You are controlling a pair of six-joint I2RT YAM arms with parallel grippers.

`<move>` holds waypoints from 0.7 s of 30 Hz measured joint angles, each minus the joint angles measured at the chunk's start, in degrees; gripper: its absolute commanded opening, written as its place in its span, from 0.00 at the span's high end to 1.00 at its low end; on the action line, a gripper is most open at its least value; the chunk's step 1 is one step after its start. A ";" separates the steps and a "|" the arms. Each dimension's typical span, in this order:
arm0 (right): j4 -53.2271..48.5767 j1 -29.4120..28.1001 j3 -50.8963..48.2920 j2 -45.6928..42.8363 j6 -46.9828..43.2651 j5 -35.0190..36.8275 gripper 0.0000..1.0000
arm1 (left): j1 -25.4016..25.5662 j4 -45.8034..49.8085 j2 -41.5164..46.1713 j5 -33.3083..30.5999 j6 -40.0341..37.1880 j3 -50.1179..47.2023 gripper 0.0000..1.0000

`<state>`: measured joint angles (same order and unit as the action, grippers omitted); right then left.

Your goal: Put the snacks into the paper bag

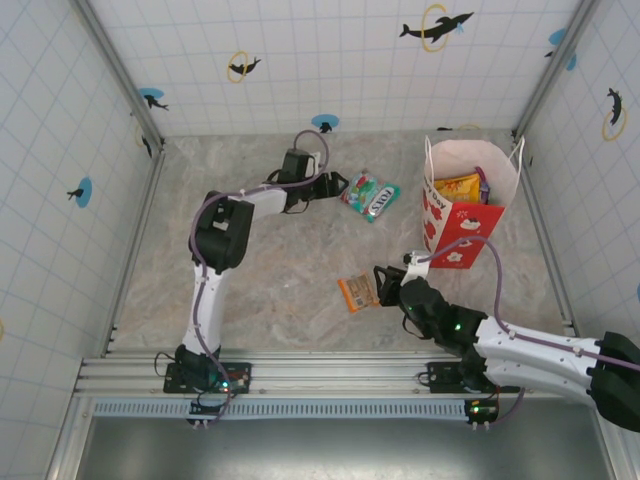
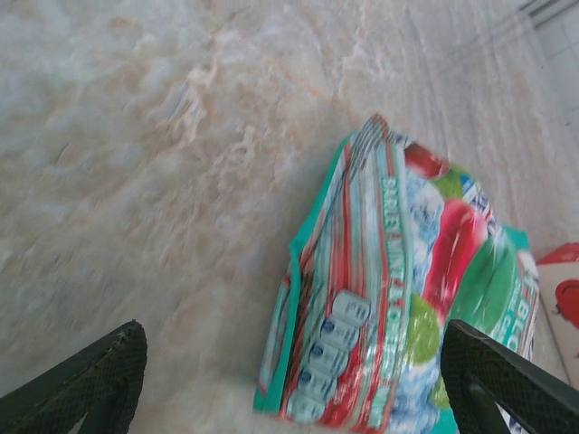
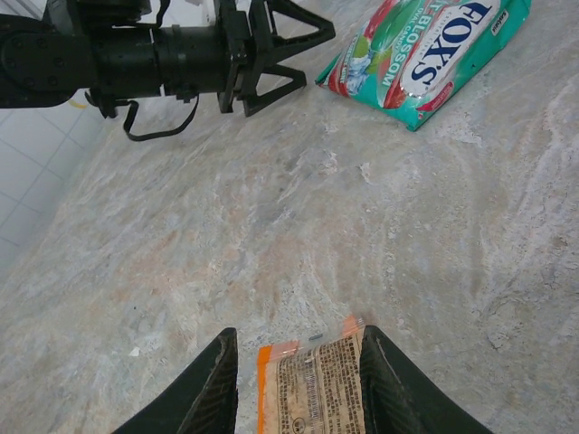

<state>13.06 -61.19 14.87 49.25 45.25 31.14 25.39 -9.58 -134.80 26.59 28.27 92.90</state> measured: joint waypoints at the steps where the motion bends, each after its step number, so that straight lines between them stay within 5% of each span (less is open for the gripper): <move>1: 0.00 0.00 -0.02 0.00 -0.11 -0.09 0.62 | 0.00 -0.59 -0.83 0.44 0.52 0.94 0.16; 21: -0.02 0.00 -0.09 -1.49 -0.57 0.11 0.62 | 1.03 -5.53 -4.46 9.07 4.63 2.40 0.44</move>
<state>13.04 -61.19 14.79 47.77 44.69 31.24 26.41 -15.11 -139.26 35.66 32.91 95.31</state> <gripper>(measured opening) 0.383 0.601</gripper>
